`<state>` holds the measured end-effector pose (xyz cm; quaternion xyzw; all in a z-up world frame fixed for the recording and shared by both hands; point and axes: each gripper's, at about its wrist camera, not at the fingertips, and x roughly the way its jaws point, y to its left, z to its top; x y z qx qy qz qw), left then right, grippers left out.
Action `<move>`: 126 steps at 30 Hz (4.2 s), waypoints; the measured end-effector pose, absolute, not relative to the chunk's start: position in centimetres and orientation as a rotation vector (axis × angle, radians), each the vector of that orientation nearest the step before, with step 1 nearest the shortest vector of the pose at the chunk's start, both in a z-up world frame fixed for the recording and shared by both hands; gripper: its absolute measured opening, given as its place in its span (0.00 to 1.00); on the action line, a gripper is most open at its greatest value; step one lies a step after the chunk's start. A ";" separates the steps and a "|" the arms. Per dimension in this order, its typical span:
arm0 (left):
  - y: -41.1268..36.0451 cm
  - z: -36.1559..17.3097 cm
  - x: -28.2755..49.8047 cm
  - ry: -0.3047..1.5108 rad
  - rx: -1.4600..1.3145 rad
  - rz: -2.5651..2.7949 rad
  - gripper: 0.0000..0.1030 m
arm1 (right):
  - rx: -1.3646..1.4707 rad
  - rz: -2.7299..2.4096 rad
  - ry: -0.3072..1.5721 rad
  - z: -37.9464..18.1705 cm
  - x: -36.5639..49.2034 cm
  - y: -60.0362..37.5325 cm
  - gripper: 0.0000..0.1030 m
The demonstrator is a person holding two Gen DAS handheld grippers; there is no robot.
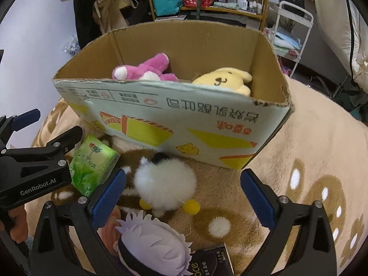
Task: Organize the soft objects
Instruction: 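Grasp the plastic bag with the left tool while the right tool grasps the white fluffy plush, then lift the plastic bag and white plush over the box with both tools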
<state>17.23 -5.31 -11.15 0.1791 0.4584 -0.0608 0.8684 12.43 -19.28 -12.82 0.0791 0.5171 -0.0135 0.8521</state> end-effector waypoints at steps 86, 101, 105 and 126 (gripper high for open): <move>-2.2 -4.4 11.0 0.833 0.173 -0.289 0.15 | 0.234 0.024 0.921 -4.8 8.7 -22.4 0.33; -2.8 1.5 10.4 0.493 0.159 -0.294 0.15 | 0.176 0.030 0.676 0.1 8.6 -23.1 0.33; -3.1 2.5 11.6 0.464 0.155 -0.293 0.15 | 0.167 0.011 0.623 1.4 8.8 -23.7 0.33; -6.6 -0.8 15.7 0.488 0.202 -0.319 0.15 | 0.184 0.015 0.644 -0.6 13.7 -24.6 0.34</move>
